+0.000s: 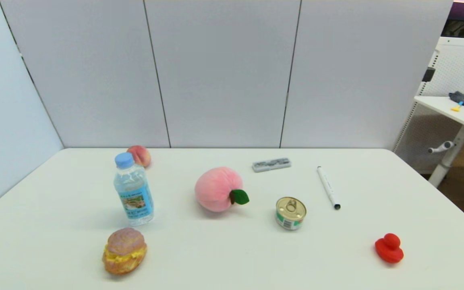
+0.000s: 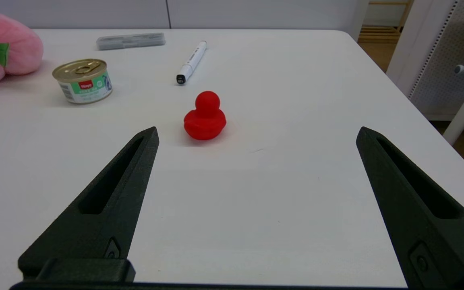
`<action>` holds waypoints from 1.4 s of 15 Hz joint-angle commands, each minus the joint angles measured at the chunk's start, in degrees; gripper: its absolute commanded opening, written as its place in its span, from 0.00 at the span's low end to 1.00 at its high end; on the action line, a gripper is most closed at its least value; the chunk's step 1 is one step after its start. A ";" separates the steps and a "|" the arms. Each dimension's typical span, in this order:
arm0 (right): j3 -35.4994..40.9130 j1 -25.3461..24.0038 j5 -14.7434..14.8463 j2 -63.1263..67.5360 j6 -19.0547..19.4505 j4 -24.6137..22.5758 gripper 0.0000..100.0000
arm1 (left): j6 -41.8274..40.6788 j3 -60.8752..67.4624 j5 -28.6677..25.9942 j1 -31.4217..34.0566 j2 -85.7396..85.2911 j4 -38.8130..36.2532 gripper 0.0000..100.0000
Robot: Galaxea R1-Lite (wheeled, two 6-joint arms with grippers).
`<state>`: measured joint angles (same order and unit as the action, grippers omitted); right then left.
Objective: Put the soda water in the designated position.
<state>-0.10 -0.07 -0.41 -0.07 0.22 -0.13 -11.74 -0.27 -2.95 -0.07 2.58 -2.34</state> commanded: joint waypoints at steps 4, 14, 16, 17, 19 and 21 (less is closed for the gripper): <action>0.01 -0.01 -0.02 0.07 0.04 -0.04 1.00 | 7.26 0.27 0.40 -0.01 -2.67 2.16 1.00; 0.01 -0.01 -0.02 0.07 0.04 -0.04 1.00 | -0.65 0.18 -0.13 0.07 -2.58 1.11 1.00; 0.01 -0.01 -0.02 0.07 0.04 -0.04 1.00 | 0.23 0.18 -0.04 0.07 -2.67 0.93 1.00; 0.01 -0.01 -0.02 0.07 0.04 -0.04 1.00 | 0.40 0.27 -0.04 0.07 -2.67 0.93 1.00; 0.01 -0.01 -0.02 0.07 0.04 -0.04 1.00 | 1.37 0.27 0.05 0.07 -2.67 0.76 1.00; 0.01 -0.01 -0.02 0.07 0.04 -0.04 1.00 | 1.37 0.27 0.05 0.07 -2.67 0.76 1.00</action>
<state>-0.10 -0.07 -0.40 -0.07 0.24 -0.16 -10.36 -0.02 -2.89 0.00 -0.07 -1.56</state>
